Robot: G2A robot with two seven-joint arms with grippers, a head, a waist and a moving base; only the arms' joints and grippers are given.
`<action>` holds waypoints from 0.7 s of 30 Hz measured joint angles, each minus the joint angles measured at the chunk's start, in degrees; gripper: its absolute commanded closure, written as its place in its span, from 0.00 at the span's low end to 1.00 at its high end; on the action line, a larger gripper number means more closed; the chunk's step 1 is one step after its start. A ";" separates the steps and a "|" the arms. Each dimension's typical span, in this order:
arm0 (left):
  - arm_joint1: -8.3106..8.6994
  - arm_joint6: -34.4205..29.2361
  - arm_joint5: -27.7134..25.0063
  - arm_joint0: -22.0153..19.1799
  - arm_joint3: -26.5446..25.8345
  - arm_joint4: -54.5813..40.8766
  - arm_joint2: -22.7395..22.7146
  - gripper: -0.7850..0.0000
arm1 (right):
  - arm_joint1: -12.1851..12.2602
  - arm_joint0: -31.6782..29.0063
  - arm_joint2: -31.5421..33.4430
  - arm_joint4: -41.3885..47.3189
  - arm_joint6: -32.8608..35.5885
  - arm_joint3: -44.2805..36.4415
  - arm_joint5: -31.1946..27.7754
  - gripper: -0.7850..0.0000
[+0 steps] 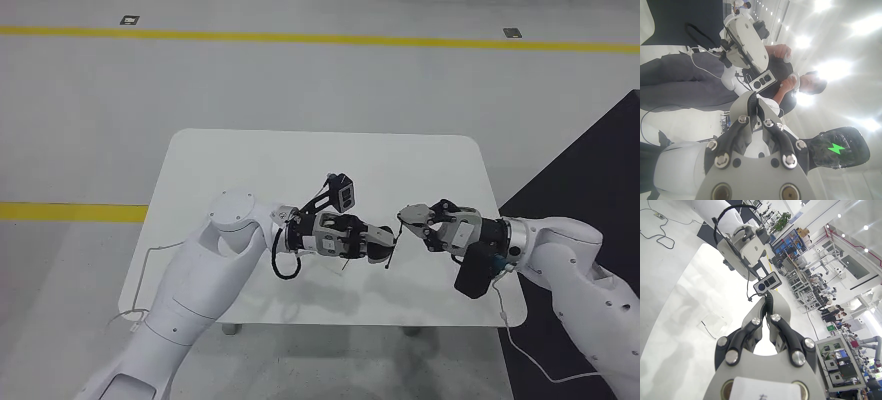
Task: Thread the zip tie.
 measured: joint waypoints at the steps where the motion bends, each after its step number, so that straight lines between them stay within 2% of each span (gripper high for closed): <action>1: 0.00 -0.03 -0.13 -0.01 0.00 -0.01 -0.01 1.00 | -0.04 0.03 -0.10 0.35 0.08 0.02 -0.11 1.00; 21: 0.06 -1.09 -0.62 -0.90 -0.09 2.28 1.36 1.00 | -0.65 0.75 -0.56 5.19 1.16 -0.17 -1.16 1.00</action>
